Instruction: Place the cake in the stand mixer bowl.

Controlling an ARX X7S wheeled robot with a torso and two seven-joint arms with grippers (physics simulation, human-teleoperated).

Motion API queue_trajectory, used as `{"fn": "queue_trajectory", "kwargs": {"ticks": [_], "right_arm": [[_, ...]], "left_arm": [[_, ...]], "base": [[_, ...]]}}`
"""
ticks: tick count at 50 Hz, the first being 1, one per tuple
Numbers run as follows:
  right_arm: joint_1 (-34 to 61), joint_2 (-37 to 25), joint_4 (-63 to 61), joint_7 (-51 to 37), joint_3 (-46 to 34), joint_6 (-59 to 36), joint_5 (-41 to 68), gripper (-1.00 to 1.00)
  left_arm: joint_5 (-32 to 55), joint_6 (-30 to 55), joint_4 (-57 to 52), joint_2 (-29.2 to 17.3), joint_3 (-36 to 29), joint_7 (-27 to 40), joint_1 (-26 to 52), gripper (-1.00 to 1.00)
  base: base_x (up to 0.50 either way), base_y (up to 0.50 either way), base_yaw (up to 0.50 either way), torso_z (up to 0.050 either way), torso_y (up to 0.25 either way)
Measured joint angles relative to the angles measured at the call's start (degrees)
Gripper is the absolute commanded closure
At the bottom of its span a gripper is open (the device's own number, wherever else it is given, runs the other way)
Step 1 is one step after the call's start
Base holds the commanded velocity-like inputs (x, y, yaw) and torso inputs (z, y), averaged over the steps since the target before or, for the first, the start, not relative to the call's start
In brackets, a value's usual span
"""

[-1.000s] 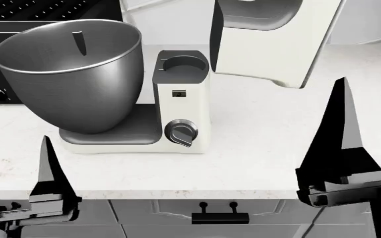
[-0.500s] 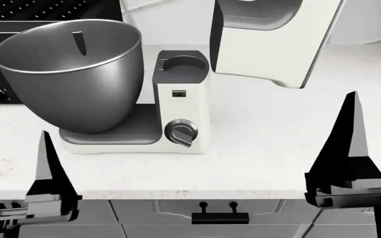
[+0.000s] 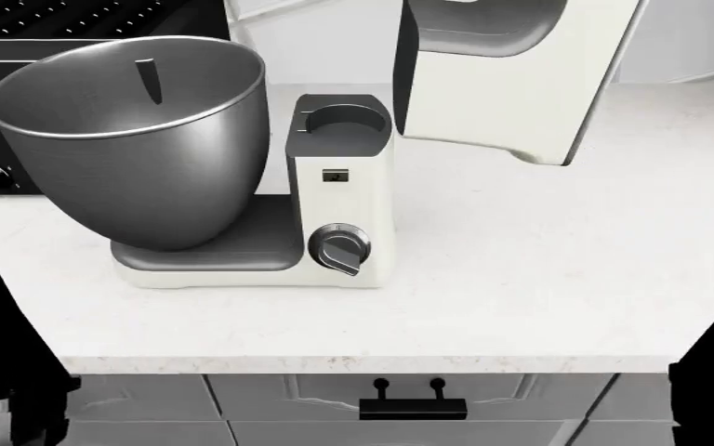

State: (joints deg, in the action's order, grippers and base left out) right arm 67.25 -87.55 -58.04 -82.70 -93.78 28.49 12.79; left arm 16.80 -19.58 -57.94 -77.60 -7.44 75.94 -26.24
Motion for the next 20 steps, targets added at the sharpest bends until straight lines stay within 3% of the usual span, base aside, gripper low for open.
{"fn": "queue_trajectory", "kwargs": {"ticks": [8, 20], "right_arm": [[2.78, -1.35, -1.08, 3.65, 3.03, -2.03, 5.56, -1.0], [7.27, -2.11, -1.69, 8.36, 7.7, -5.01, 14.29, -1.0]], "left_arm": [[3.53, -0.12, -1.12, -6.76, 4.97, 5.14, -2.73, -1.0], [9.74, 1.36, -1.77, -10.68, 9.81, 5.24, -1.4, -1.0]], "base": [[0.0, 0.0, 0.0, 0.0, 0.0], [0.0, 0.0, 0.0, 0.0, 0.0]]}}
